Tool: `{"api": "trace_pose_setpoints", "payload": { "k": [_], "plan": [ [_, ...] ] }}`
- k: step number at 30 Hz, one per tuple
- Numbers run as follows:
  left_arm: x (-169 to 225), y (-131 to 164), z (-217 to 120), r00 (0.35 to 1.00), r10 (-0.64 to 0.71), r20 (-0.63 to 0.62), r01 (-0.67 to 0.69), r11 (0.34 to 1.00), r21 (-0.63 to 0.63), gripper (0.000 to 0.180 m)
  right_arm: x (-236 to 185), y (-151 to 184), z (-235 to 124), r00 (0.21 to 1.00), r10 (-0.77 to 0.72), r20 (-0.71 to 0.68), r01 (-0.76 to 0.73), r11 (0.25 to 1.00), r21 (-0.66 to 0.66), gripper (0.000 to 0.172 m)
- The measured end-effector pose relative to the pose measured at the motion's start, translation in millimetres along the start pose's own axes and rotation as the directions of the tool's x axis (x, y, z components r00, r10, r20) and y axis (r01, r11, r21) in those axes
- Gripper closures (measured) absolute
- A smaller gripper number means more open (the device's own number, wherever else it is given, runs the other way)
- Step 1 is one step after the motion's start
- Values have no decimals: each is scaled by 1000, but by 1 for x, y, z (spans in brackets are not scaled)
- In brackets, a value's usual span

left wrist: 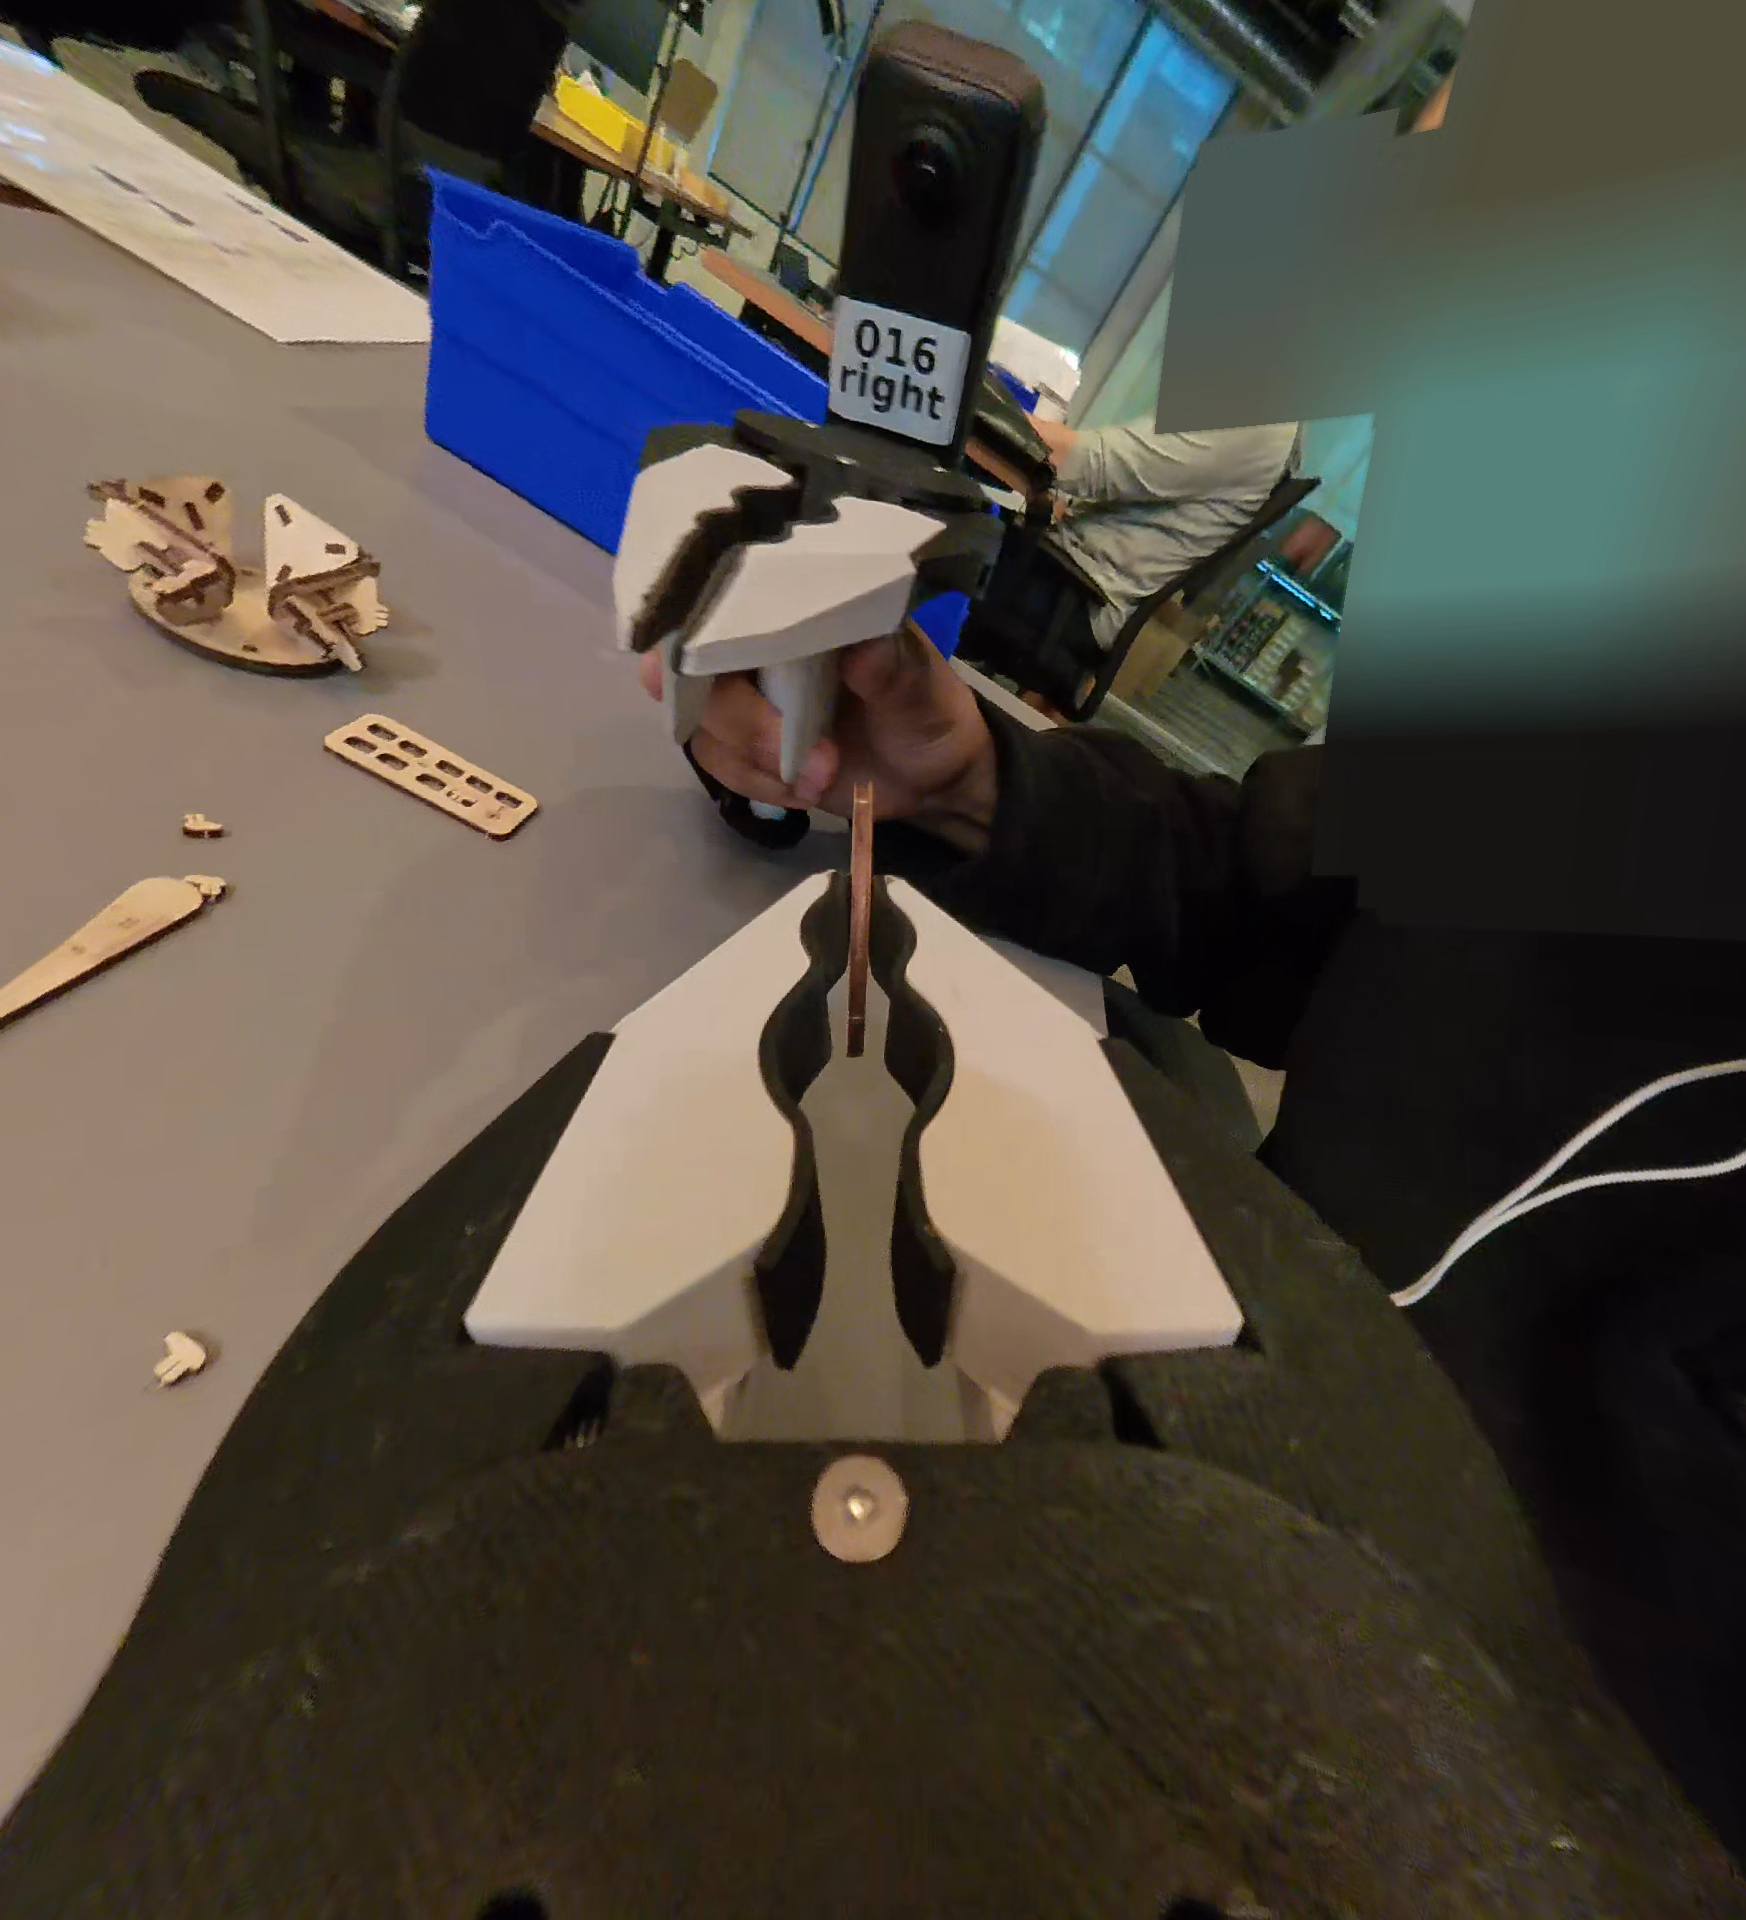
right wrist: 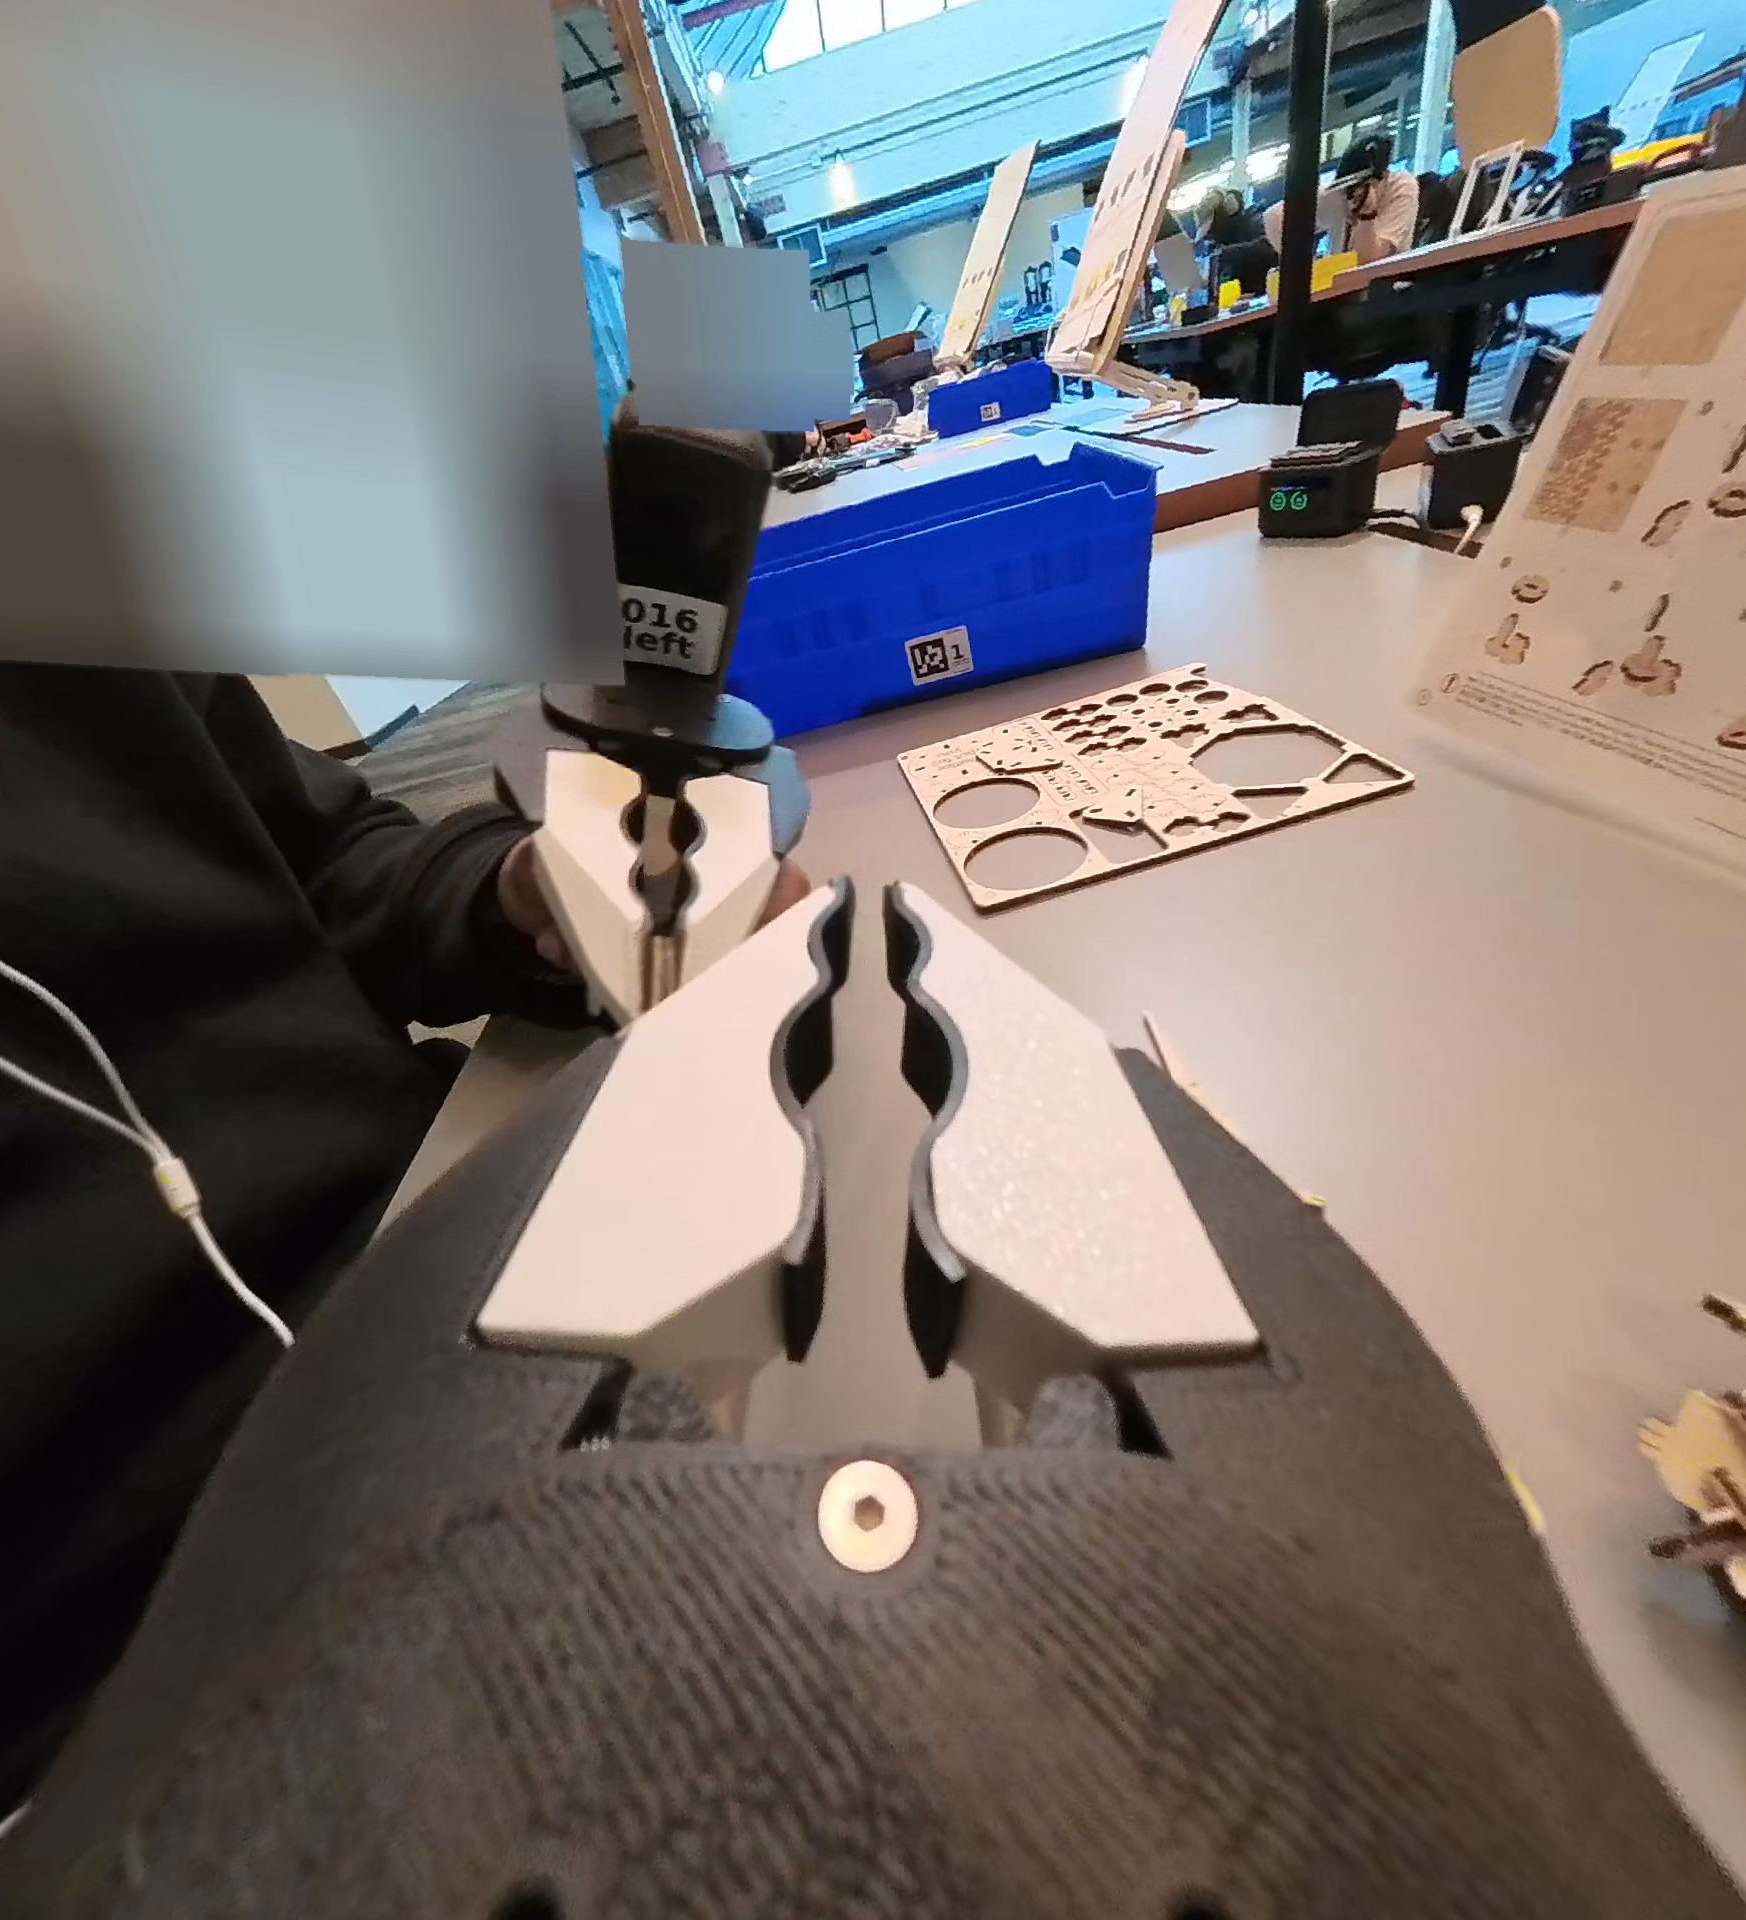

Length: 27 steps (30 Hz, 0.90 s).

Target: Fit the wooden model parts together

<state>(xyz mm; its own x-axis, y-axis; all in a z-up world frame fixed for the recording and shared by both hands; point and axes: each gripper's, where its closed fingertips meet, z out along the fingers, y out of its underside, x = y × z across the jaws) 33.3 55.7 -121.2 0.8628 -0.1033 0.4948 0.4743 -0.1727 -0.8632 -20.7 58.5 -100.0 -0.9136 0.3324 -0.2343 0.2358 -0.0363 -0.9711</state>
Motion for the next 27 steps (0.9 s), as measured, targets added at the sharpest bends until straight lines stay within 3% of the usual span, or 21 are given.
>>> {"api": "trace_pose_setpoints", "payload": {
  "k": [3, 10, 14, 18, 23, 27],
  "plan": [
    [-5, -1, -3, 1000, -25, 14, 25, 1000, 8, 180, -8, 1, 2, 998, -56, 30, 56, 998, 5, 167],
    [-14, -4, -12, 998, -46, 35, 45, 999, 22, 180, -21, 0, 4, 981, -186, 56, 186, 982, 14, 144],
    [-12, -4, -15, 999, -43, 7, 43, 999, 22, 180, -13, -6, -1, 982, -191, 3, 191, 981, 31, 144],
    [-18, -11, -27, 999, -45, 11, 45, 997, 59, 180, 12, -24, -19, 976, -173, -134, 186, 978, 94, 145],
    [-46, -37, -65, 989, -74, 126, 45, 976, 215, 180, 31, -37, -38, 972, -106, -210, 143, 976, 165, 145],
    [-69, -51, -99, 966, -95, 242, 16, 951, 309, 180, 35, -33, -37, 970, -97, -224, 132, 980, 146, 145]
  ]
}}
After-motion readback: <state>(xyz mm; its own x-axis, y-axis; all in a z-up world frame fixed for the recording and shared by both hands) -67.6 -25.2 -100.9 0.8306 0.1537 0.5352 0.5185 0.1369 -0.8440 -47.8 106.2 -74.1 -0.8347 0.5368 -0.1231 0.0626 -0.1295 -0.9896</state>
